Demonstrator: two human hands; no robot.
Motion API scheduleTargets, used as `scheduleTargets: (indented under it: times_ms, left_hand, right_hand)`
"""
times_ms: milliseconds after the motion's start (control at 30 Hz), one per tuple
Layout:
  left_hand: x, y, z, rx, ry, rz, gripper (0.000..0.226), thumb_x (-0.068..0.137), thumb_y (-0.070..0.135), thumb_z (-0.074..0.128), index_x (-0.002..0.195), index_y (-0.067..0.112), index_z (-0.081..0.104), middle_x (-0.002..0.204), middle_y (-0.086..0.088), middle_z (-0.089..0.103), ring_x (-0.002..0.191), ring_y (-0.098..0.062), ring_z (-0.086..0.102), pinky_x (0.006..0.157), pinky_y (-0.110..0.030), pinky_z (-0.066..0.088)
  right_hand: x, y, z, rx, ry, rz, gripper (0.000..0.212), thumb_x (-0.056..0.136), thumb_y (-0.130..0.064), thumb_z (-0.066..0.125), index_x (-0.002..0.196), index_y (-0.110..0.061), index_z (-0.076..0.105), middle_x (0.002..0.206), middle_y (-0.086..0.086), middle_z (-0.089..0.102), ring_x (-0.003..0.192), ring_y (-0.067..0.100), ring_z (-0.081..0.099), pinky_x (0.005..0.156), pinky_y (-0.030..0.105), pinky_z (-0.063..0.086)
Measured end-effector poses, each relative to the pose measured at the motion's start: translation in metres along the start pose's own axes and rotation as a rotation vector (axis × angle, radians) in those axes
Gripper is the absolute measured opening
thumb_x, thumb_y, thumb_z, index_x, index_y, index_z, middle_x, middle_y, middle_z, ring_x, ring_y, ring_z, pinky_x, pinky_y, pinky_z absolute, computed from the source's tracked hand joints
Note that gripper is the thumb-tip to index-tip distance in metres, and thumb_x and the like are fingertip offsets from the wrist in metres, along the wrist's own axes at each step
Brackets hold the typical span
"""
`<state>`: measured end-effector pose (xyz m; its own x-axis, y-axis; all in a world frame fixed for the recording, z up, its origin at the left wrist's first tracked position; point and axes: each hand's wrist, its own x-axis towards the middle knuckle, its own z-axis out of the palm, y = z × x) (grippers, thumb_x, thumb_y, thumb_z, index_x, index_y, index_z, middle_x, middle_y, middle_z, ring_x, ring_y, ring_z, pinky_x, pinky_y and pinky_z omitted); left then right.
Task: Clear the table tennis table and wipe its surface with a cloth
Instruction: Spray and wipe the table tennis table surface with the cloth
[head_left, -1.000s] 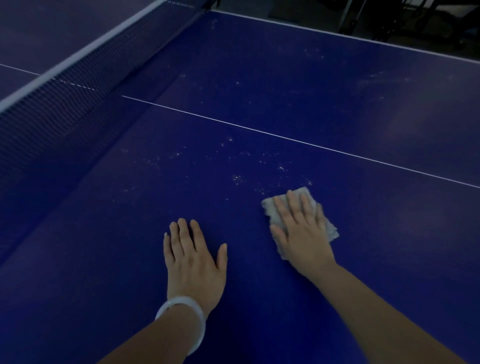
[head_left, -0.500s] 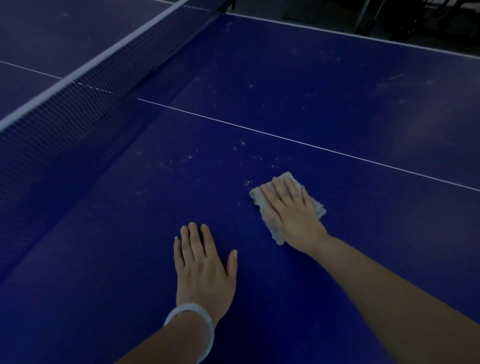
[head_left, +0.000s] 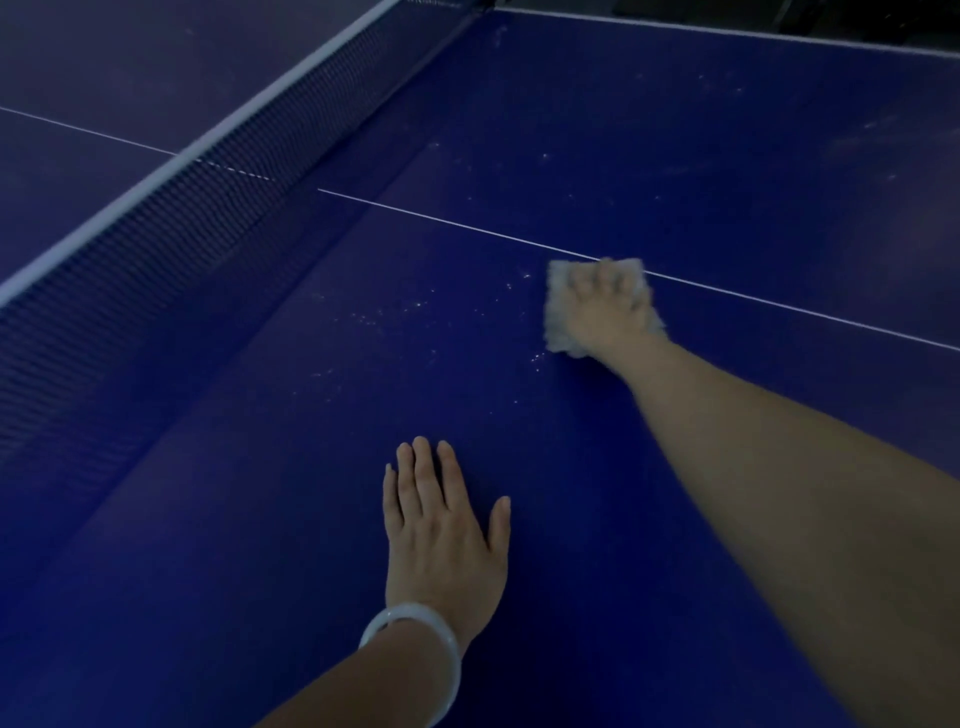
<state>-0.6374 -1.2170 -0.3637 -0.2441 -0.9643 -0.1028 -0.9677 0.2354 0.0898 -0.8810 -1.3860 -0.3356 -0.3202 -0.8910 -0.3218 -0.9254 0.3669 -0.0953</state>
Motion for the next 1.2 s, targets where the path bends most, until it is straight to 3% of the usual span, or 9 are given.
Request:
scheduleTargets:
  times_ms: [100,200,300,433,667,800,900,1100,1200]
  left_hand:
    - [0.001,0.000,-0.001,0.010,0.004,-0.005,0.086,0.090,0.064,-0.006,0.155,0.008,0.004,0.162,-0.015,0.003,0.150,-0.027,-0.007,0.122,-0.045,-0.003]
    - [0.001,-0.001,0.000,-0.011,0.023,-0.018,0.087,0.088,0.065,-0.008,0.155,0.010,0.001,0.163,-0.013,-0.001,0.150,-0.025,-0.011,0.122,-0.043,-0.008]
    - [0.000,-0.001,0.002,-0.038,0.037,-0.016,0.085,0.091,0.065,-0.002,0.155,0.009,0.006,0.162,-0.014,0.003,0.150,-0.025,-0.007,0.121,-0.042,-0.007]
    - [0.001,0.000,0.004,-0.009,0.049,-0.022,0.085,0.092,0.064,0.000,0.155,0.008,0.009,0.162,-0.015,0.007,0.150,-0.027,-0.002,0.122,-0.044,-0.004]
    - [0.001,0.001,-0.002,-0.032,0.032,-0.021,0.086,0.091,0.062,-0.004,0.154,0.006,0.009,0.162,-0.017,0.006,0.150,-0.029,-0.002,0.122,-0.045,-0.003]
    - [0.000,0.002,-0.003,-0.033,-0.008,-0.009,0.086,0.090,0.061,-0.006,0.154,0.004,0.006,0.161,-0.019,0.005,0.150,-0.032,-0.003,0.121,-0.046,-0.007]
    - [-0.001,0.000,-0.005,-0.054,-0.013,0.004,0.083,0.093,0.058,0.003,0.151,0.001,0.014,0.159,-0.022,0.015,0.149,-0.035,0.007,0.122,-0.049,0.002]
    - [-0.001,-0.008,-0.008,-0.225,-0.032,0.018,0.080,0.091,0.057,0.002,0.153,0.006,-0.001,0.162,-0.017,-0.004,0.149,-0.029,-0.012,0.119,-0.044,-0.013]
    - [0.000,-0.020,-0.014,-0.415,-0.022,0.078,0.072,0.098,0.053,0.025,0.156,0.015,0.004,0.163,-0.005,-0.008,0.146,-0.017,-0.023,0.118,-0.036,-0.018]
  right_hand:
    - [-0.030,-0.042,0.028,-0.053,0.023,-0.290,0.100,0.089,-0.038,0.062,0.155,-0.021,-0.011,0.161,0.012,-0.018,0.147,0.036,-0.018,0.117,0.058,-0.007]
    - [-0.047,-0.009,0.046,-0.207,0.170,-0.490,0.069,0.102,-0.036,0.034,0.156,-0.014,-0.004,0.163,0.014,-0.005,0.149,0.034,-0.011,0.119,0.058,0.001]
    - [-0.038,0.061,0.041,-0.220,0.299,-0.158,0.062,0.101,-0.033,0.032,0.155,-0.010,0.011,0.160,0.018,0.010,0.148,0.036,0.006,0.116,0.057,0.014]
    - [-0.057,0.100,0.035,0.044,0.182,0.262,0.061,0.103,-0.044,0.017,0.156,-0.023,-0.005,0.163,0.012,-0.008,0.149,0.037,-0.007,0.118,0.059,-0.001]
    - [-0.143,-0.014,0.082,-0.111,0.241,-0.271,0.063,0.101,-0.044,0.016,0.155,-0.021,-0.007,0.163,0.010,-0.010,0.149,0.032,-0.015,0.119,0.056,-0.006]
    - [-0.166,0.029,0.083,-0.036,0.254,0.144,0.062,0.103,-0.040,0.021,0.156,-0.020,-0.004,0.163,0.012,-0.009,0.149,0.035,-0.010,0.119,0.060,0.003]
    - [-0.199,0.014,0.092,0.120,0.241,0.440,0.062,0.098,-0.048,0.000,0.155,-0.025,-0.013,0.162,0.007,-0.017,0.149,0.031,-0.015,0.119,0.057,-0.002]
    - [-0.212,-0.064,0.107,0.116,0.235,0.379,0.060,0.100,-0.047,0.004,0.152,-0.026,-0.019,0.161,0.004,-0.022,0.148,0.027,-0.021,0.120,0.053,-0.010]
    - [-0.211,-0.060,0.110,0.090,0.259,0.389,0.061,0.098,-0.046,0.000,0.154,-0.028,-0.015,0.162,0.003,-0.019,0.149,0.025,-0.019,0.121,0.052,-0.006]
